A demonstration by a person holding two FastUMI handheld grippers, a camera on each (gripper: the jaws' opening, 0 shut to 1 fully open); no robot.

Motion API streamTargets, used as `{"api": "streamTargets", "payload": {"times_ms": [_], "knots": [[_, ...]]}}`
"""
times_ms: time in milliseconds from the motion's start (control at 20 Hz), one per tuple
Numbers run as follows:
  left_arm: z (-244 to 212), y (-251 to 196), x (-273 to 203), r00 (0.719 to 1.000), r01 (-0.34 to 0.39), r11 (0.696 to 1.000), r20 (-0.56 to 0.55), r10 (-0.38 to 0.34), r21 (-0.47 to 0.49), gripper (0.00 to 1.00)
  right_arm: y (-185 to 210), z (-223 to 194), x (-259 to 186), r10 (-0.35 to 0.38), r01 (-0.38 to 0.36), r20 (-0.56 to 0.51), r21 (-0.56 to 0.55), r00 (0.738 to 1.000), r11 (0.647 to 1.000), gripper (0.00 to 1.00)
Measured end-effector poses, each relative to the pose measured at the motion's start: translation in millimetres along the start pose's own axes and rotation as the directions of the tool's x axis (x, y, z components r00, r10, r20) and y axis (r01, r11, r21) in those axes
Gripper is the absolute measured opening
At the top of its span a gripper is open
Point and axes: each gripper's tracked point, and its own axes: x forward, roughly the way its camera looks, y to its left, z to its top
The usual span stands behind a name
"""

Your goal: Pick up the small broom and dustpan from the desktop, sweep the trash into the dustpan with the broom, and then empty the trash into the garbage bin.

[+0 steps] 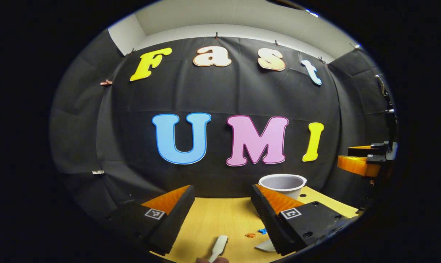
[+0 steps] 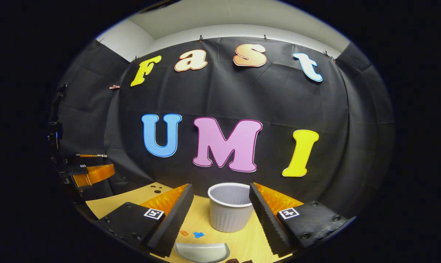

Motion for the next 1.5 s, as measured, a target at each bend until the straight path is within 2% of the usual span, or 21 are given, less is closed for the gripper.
{"api": "streamTargets", "payload": {"times_ms": [150, 300, 400, 500, 600, 700, 850, 1100, 1200, 1400, 1500], "knots": [[-3, -1, 3, 1.0, 0.009, 1.0, -0.01, -0.009, 0.007, 0.99, 3, -3, 3, 0.01, -0.01, -0.006, 0.008, 1.0, 1.0, 0.97], [-6, -1, 4, 1.0, 0.018, 1.0, -0.018, -0.018, 0.011, 0.99, 8, -21, 0, 0.038, -0.038, -0.077, -0.005, 0.996, 0.999, 0.97], [-10, 1, 5, 1.0, 0.017, 1.0, -0.026, -0.017, 0.011, 0.99, 13, -46, -9, 0.076, -0.08, -0.17, -0.013, 0.983, 0.997, 0.97], [-13, 5, 6, 0.999, 0.016, 1.0, -0.031, -0.016, 0.004, 0.99, 18, -78, -23, 0.11, -0.117, -0.28, -0.007, 0.954, 0.993, 0.98], [-17, 6, 7, 0.999, 0.016, 1.0, -0.04, -0.016, 0.0, 0.99, 20, -114, -41, 0.131, -0.14, -0.396, 0.005, 0.909, 0.99, 0.97], [-21, 10, 8, 0.999, 0.013, 1.0, -0.046, -0.012, 0.002, 0.99, 22, -153, -61, 0.14, -0.152, -0.508, 0.017, 0.85, 0.988, 0.97], [-28, 14, 9, 0.998, 0.012, 1.0, -0.058, -0.011, 0.008, 0.99, 28, -214, -88, 0.156, -0.183, -0.655, 0.028, 0.739, 0.983, 0.97], [-33, 19, 12, 0.997, 0.011, 1.0, -0.07, -0.01, 0.012, 0.99, 25, -298, -111, 0.143, -0.168, -0.792, 0.053, 0.593, 0.984, 0.97], [-35, 23, 14, 0.997, 0.011, 1.0, -0.075, -0.01, 0.016, 0.99, 26, -327, -110, 0.142, -0.136, -0.828, 0.08, 0.543, 0.987, 0.97], [-38, 28, 13, 0.997, 0.005, 1.0, -0.081, -0.003, 0.026, 0.99, 27, -379, -98, 0.129, -0.106, -0.872, 0.089, 0.473, 0.99, 0.95], [-38, 31, 12, 0.997, -0.003, 0.999, -0.081, 0.006, 0.033, 0.99, 32, -399, -98, 0.133, -0.11, -0.894, 0.095, 0.428, 0.989, 0.93]]}}
